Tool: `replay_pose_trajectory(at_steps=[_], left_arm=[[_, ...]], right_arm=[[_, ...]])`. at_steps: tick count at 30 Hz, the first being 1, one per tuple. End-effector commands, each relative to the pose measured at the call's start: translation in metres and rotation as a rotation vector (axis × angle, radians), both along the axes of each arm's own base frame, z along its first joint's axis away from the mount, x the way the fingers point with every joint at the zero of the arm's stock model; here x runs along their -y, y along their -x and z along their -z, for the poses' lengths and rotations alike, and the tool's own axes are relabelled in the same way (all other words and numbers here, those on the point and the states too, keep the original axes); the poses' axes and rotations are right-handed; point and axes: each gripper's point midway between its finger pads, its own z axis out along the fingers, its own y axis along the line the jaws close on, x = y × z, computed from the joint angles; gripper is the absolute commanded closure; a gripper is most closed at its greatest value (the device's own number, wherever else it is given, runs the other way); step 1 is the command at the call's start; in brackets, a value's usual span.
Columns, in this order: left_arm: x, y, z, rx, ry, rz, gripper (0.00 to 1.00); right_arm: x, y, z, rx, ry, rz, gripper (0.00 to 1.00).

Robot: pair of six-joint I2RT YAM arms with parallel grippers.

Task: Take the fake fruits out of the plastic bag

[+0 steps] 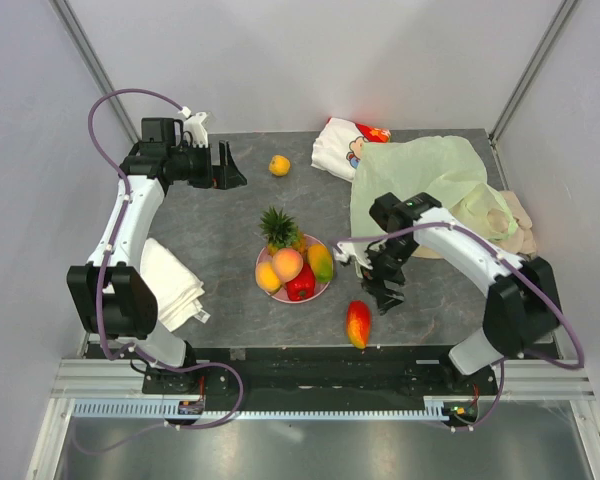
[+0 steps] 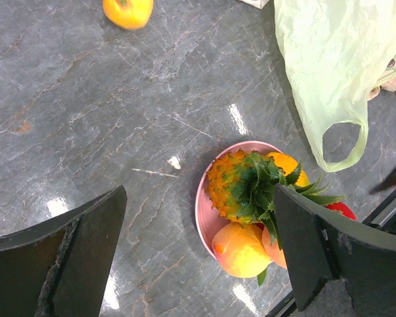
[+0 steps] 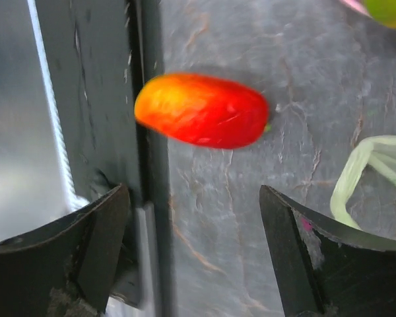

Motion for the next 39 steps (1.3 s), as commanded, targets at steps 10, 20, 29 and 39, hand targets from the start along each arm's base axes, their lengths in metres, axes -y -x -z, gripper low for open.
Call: replay_pose_trajectory(at_steps=[10, 20, 29, 39], left_arm=[[-0.008, 0.018, -0.008, 0.065, -0.058, 0.017, 0.01], [-0.013, 0.034, -0.012, 0.083, -0.063, 0.010, 0.01], [-0.010, 0.040, -0.019, 0.099, -0.050, 0.015, 0.01], [-0.006, 0.035, -0.032, 0.127, -0.025, 0.020, 0.01]], right_arm=[[-0.021, 0.022, 0.005, 0.662, -0.437, -1.082, 0.11], [-0.039, 0.025, 0.050, 0.655, -0.423, -1.212, 0.18], [-0.048, 0.029, 0.063, 0.639, -0.393, -1.205, 0.54], [-0.075, -0.050, -0.041, 0.778, -0.340, -0.649, 0.71]])
